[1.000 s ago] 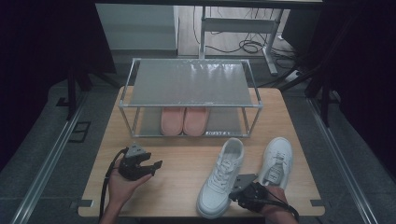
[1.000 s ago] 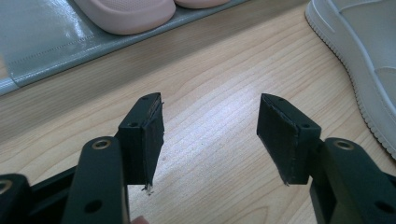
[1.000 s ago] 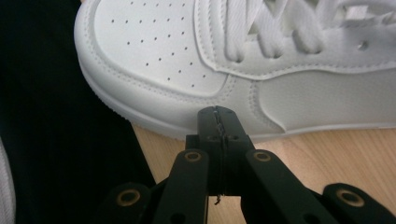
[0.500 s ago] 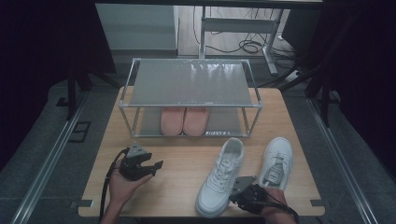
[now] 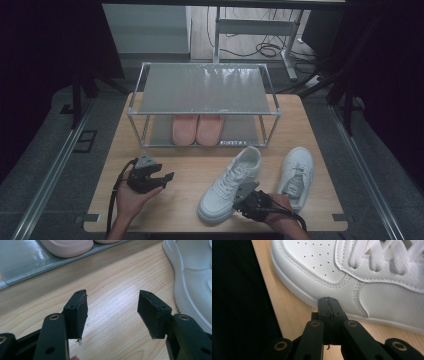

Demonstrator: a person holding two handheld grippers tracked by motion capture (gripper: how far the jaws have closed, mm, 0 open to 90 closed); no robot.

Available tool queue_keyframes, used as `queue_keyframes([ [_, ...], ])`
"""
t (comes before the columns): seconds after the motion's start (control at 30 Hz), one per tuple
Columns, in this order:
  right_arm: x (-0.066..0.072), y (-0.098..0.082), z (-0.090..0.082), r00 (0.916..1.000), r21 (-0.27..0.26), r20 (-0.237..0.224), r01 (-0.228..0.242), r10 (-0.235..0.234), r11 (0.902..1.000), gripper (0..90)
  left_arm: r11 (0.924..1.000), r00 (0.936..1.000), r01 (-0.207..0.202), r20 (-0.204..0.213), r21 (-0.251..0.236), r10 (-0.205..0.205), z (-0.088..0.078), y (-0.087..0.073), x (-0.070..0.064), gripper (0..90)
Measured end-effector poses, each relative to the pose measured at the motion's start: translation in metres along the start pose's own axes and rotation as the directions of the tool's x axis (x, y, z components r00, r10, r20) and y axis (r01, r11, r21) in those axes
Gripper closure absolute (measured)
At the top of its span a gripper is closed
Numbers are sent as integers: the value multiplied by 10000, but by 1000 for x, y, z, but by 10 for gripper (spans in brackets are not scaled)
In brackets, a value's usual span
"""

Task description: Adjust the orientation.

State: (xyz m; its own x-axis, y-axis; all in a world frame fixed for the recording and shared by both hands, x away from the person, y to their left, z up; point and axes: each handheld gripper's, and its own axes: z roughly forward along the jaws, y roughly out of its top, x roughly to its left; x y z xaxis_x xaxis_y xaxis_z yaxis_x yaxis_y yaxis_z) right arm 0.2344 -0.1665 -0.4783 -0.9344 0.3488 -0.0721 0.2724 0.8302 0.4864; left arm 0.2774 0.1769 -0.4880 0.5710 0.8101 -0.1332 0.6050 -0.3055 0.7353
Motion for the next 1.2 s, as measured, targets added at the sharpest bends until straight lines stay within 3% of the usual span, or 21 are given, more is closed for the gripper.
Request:
queue_keyframes([
  [0.4,-11,24,8,10000,-369,-16,-58,57,9993,900,10000,10000,48,-22,63,-48,1,-1,2,416],
  [0.77,-8,16,10,9999,-233,-51,-161,160,9996,900,10000,10000,47,-29,44,-46,0,-1,2,416],
  [1.2,-14,30,21,9997,-508,-124,-205,199,9985,900,10000,9999,86,-74,-23,-86,-1,-1,3,416],
])
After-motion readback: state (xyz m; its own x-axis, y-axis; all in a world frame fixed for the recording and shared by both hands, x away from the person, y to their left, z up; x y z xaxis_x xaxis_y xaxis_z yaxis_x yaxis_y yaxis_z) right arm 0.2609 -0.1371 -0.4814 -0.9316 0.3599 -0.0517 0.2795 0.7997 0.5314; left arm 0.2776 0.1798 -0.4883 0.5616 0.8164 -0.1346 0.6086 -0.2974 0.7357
